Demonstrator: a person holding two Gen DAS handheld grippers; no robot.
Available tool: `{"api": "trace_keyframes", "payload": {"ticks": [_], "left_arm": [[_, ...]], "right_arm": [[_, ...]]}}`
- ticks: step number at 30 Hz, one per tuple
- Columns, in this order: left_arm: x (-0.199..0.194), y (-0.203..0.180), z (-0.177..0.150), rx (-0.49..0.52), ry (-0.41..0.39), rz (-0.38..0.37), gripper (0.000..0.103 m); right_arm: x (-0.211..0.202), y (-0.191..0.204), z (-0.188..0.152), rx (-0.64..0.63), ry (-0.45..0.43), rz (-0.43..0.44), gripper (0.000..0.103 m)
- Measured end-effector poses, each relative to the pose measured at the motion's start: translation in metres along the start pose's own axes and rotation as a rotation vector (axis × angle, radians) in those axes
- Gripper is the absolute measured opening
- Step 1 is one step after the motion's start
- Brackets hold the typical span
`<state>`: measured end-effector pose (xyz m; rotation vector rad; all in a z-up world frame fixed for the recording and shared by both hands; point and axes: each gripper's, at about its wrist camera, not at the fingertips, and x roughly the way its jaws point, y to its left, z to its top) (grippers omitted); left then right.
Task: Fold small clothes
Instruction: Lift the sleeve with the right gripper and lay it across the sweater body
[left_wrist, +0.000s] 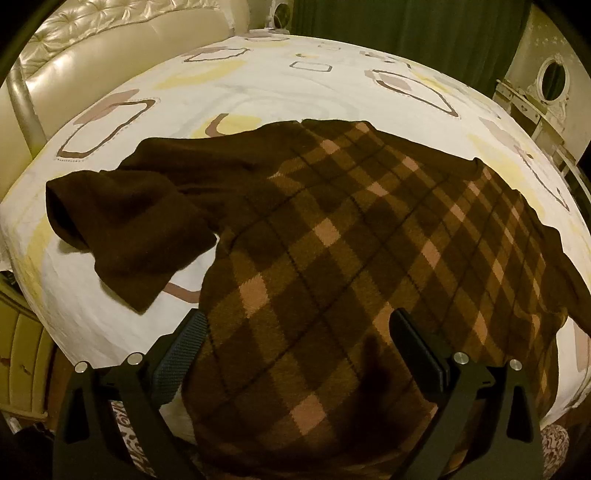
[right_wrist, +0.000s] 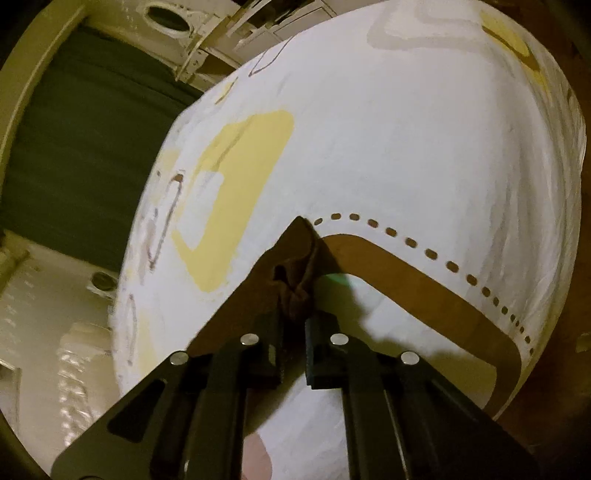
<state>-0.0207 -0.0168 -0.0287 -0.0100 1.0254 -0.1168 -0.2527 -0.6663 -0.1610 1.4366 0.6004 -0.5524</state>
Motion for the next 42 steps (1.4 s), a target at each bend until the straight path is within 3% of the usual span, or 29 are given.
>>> {"api": "trace_keyframes", "payload": {"ticks": [5,8,13,18,22,28,36,42], "left_arm": [[-0.003,0.002,0.002,0.020,-0.002,0.003,0.099],[-0.007,0.008,0.003,0.011,-0.019,0.023,0.099],[-0.009,0.020,0.005,-0.027,-0.015,0.014,0.099],[-0.011,0.027,0.010,-0.027,-0.009,-0.008,0.099],[-0.016,0.034,0.012,-0.010,-0.013,-0.012,0.099],[-0.020,0.056,0.011,-0.035,-0.026,-0.005,0.099],[-0.024,0.083,0.007,-0.080,-0.030,-0.017,0.099],[-0.024,0.093,0.008,-0.107,-0.040,-0.033,0.099]], "right_arm": [[-0.011,-0.002,-0.001,0.086,-0.011,0.129,0.007],[-0.021,0.020,-0.003,0.070,-0.012,0.208,0.006],[-0.038,0.094,-0.020,-0.060,0.017,0.332,0.006],[-0.041,0.179,-0.064,-0.204,0.082,0.447,0.006],[-0.034,0.250,-0.123,-0.322,0.174,0.535,0.006],[-0.005,0.337,-0.219,-0.480,0.316,0.596,0.006],[0.039,0.399,-0.361,-0.641,0.514,0.585,0.006],[0.064,0.406,-0.456,-0.764,0.636,0.539,0.006]]}}
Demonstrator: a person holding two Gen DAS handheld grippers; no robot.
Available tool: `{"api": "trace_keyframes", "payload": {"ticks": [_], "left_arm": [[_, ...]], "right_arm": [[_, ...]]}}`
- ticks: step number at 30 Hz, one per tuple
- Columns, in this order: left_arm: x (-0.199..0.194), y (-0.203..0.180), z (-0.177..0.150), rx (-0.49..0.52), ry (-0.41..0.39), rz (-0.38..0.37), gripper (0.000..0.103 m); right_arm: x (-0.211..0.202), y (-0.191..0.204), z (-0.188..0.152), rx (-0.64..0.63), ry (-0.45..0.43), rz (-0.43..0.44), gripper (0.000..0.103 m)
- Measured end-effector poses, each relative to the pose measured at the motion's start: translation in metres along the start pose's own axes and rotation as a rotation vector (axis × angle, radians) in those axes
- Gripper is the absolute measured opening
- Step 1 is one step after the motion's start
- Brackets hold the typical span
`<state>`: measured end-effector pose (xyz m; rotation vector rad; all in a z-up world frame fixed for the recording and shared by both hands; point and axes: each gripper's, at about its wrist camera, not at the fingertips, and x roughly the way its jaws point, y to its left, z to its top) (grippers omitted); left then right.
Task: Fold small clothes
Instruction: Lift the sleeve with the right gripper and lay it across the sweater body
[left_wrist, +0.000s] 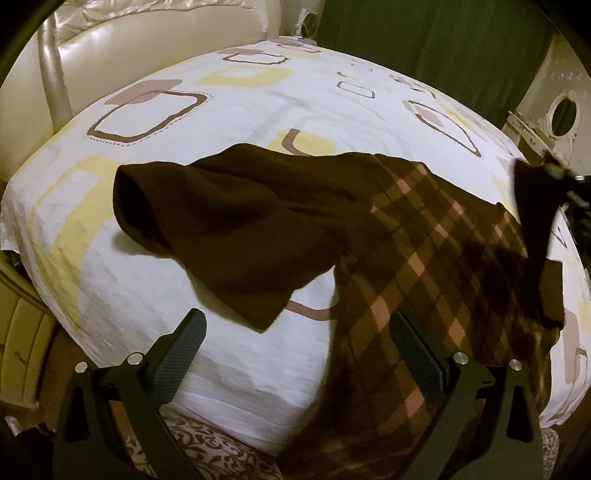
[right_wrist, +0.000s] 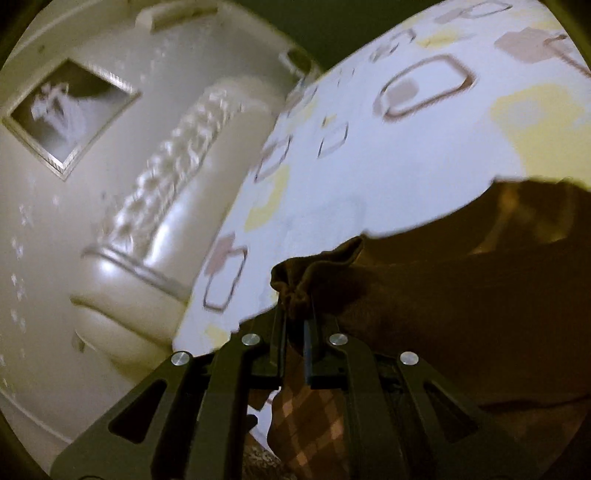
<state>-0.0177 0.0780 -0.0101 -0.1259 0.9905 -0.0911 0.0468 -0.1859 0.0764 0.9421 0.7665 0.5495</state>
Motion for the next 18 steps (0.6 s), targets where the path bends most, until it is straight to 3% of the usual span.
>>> {"api": "trace_keyframes", "payload": {"ticks": [6,18], "left_arm": [[0.005,0.005,-0.003,-0.013,0.009,-0.008,0.099],[0.014,0.012,-0.006,-0.039,0.033,-0.022,0.099]], "right_arm": [[0.074,0.019,-0.029,-0.054,0.146,-0.046,0.006],[0.134,0.026,-0.076,-0.141,0.289,-0.117,0.007]]}}
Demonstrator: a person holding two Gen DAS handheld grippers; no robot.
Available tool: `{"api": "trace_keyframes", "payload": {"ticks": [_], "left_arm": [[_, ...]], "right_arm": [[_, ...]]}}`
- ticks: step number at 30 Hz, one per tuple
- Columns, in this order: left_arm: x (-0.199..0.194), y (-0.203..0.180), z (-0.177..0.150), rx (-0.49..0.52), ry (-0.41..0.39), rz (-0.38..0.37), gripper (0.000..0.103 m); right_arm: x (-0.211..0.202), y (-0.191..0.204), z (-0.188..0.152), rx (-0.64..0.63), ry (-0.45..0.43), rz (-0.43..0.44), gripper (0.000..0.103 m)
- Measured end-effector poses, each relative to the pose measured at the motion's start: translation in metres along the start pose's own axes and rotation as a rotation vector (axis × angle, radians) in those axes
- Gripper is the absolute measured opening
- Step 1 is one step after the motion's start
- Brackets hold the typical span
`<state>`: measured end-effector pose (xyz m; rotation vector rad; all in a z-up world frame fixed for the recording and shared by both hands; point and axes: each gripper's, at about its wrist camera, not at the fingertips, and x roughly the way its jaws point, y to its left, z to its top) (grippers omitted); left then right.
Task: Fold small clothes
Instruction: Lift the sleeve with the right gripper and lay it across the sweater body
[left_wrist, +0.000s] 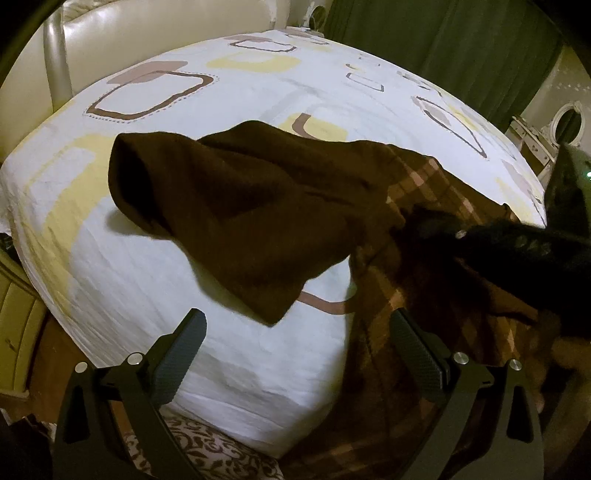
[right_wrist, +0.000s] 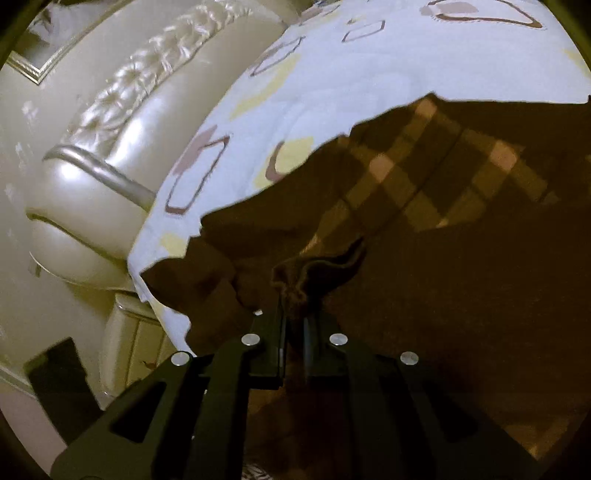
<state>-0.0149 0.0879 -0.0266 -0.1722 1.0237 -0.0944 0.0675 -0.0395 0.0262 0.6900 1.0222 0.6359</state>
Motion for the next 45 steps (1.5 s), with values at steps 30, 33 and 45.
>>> {"api": "trace_keyframes", "payload": {"ticks": [30,33,45], "left_arm": [[0.006,0.000,-0.003,0.007,0.024,0.006,0.099],[0.007,0.000,-0.004,0.004,0.031,0.006,0.099],[0.010,-0.001,-0.006,0.003,0.040,-0.008,0.099]], "right_arm": [[-0.002,-0.006,-0.011,0.085,0.012,0.271,0.061],[0.009,-0.012,-0.012,0.111,0.043,0.259,0.061],[-0.225,-0.130,-0.050,0.249,-0.422,-0.042,0.061]]}}
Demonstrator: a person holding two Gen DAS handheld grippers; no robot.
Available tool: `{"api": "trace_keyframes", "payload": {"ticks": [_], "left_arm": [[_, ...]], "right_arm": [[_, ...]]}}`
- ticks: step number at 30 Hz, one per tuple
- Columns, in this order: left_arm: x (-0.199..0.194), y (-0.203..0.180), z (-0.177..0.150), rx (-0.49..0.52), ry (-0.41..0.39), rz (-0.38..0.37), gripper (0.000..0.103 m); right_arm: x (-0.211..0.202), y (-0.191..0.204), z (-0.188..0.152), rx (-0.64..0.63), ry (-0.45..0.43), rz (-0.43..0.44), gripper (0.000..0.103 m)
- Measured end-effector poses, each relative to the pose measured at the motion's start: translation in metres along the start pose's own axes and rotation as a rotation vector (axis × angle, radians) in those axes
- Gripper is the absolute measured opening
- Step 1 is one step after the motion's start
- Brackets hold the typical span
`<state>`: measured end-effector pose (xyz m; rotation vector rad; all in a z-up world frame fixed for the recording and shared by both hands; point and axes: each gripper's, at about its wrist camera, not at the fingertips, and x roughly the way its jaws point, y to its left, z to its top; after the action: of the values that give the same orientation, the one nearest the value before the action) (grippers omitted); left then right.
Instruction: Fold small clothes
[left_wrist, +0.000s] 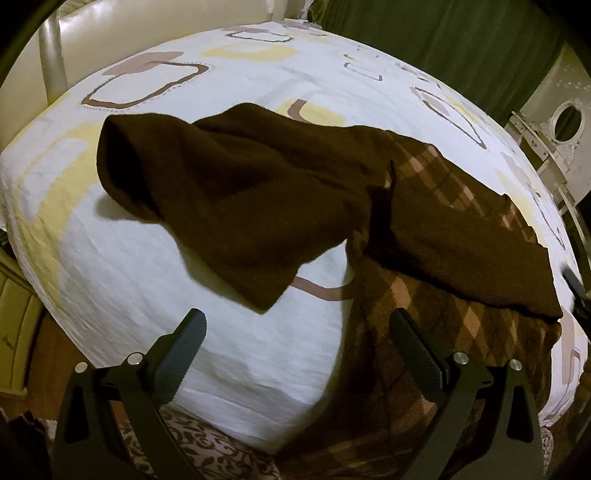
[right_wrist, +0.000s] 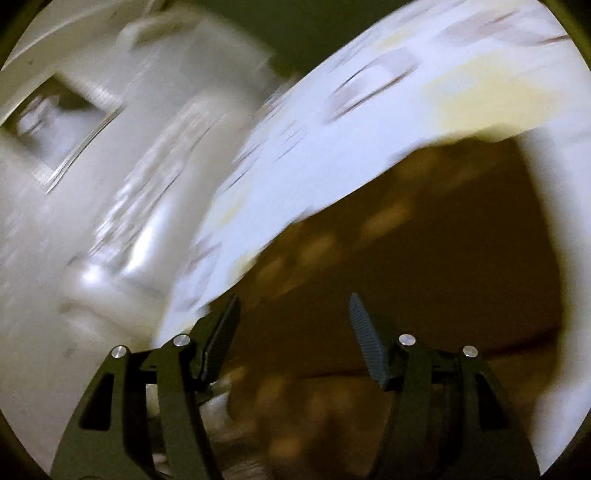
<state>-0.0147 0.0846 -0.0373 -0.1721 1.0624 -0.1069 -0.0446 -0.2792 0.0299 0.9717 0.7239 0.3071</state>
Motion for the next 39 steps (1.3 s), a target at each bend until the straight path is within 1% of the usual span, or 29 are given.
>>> {"api": "trace_keyframes", "payload": {"ticks": [1,2,3,4,6,7,8,10,12,14,15,16,17,18,19,21,24,26,29,30,33,34,35,37,38,39], "left_arm": [[0.001,-0.001,0.000,0.000,0.003,0.002,0.099],[0.001,-0.003,-0.001,0.003,0.006,0.003,0.099],[0.002,-0.005,-0.001,0.006,0.011,0.004,0.099],[0.002,-0.006,-0.002,0.011,0.012,0.004,0.099],[0.000,-0.010,-0.002,0.025,0.009,0.011,0.099],[-0.001,-0.012,-0.002,0.033,0.005,0.015,0.099],[-0.001,-0.013,-0.002,0.038,0.003,0.018,0.099],[-0.002,-0.016,-0.002,0.046,0.001,0.024,0.099],[-0.002,-0.017,-0.002,0.047,0.005,0.028,0.099],[-0.003,-0.019,-0.003,0.055,0.004,0.033,0.099],[-0.003,-0.020,-0.003,0.058,0.003,0.036,0.099],[-0.003,-0.020,-0.003,0.060,0.002,0.038,0.099],[-0.004,-0.019,-0.003,0.058,0.001,0.039,0.099],[-0.004,-0.019,-0.003,0.056,0.001,0.039,0.099],[-0.004,-0.019,-0.003,0.052,0.002,0.039,0.099],[-0.005,-0.017,-0.002,0.047,0.002,0.037,0.099],[-0.005,-0.014,-0.002,0.040,-0.004,0.035,0.099],[-0.005,-0.011,-0.001,0.029,-0.004,0.030,0.099],[-0.004,-0.005,0.001,0.018,0.001,0.027,0.099],[-0.004,-0.003,0.001,0.016,-0.001,0.028,0.099],[-0.009,0.007,0.003,0.015,-0.022,0.032,0.099],[-0.010,0.011,0.004,0.014,-0.028,0.034,0.099],[-0.011,0.015,0.005,0.012,-0.035,0.036,0.099],[-0.013,0.026,0.007,0.001,-0.050,0.040,0.099],[-0.014,0.031,0.008,-0.009,-0.053,0.041,0.099],[-0.014,0.039,0.010,-0.028,-0.054,0.040,0.099]], "right_arm": [[-0.019,-0.019,0.004,0.026,-0.048,-0.067,0.061],[-0.038,-0.048,0.007,0.081,-0.079,-0.142,0.061],[-0.046,-0.067,0.006,0.128,-0.079,-0.174,0.061],[-0.052,-0.085,0.004,0.180,-0.073,-0.184,0.061],[-0.057,-0.115,-0.004,0.264,-0.037,-0.135,0.061],[-0.056,-0.122,-0.006,0.278,-0.019,-0.115,0.061],[-0.053,-0.126,-0.009,0.287,0.008,-0.076,0.061],[-0.047,-0.127,-0.013,0.278,0.036,-0.011,0.061],[-0.045,-0.127,-0.014,0.288,0.029,0.003,0.061],[-0.040,-0.131,-0.011,0.330,0.029,0.047,0.061],[-0.039,-0.132,-0.010,0.344,0.031,0.054,0.059],[-0.037,-0.133,-0.009,0.350,0.036,0.050,0.047],[-0.035,-0.133,-0.008,0.351,0.046,0.035,0.039],[-0.032,-0.134,-0.007,0.351,0.060,0.026,0.019],[-0.030,-0.135,-0.007,0.356,0.072,0.020,0.011],[-0.028,-0.142,-0.011,0.374,0.076,0.001,0.007],[-0.037,-0.152,-0.017,0.387,0.052,-0.008,0.005],[-0.037,-0.156,-0.018,0.390,0.053,0.006,0.006],[-0.038,-0.152,-0.014,0.373,0.057,0.010,0.011],[-0.040,-0.149,-0.011,0.365,0.050,-0.007,0.015],[-0.059,-0.138,-0.004,0.342,-0.018,-0.077,0.021],[-0.067,-0.133,0.000,0.325,-0.049,-0.116,0.024],[-0.076,-0.120,0.004,0.286,-0.087,-0.156,0.026],[-0.077,-0.100,0.010,0.234,-0.101,-0.158,0.028],[-0.071,-0.083,0.013,0.192,-0.089,-0.145,0.029],[-0.063,-0.067,0.014,0.157,-0.068,-0.127,0.035]]}}
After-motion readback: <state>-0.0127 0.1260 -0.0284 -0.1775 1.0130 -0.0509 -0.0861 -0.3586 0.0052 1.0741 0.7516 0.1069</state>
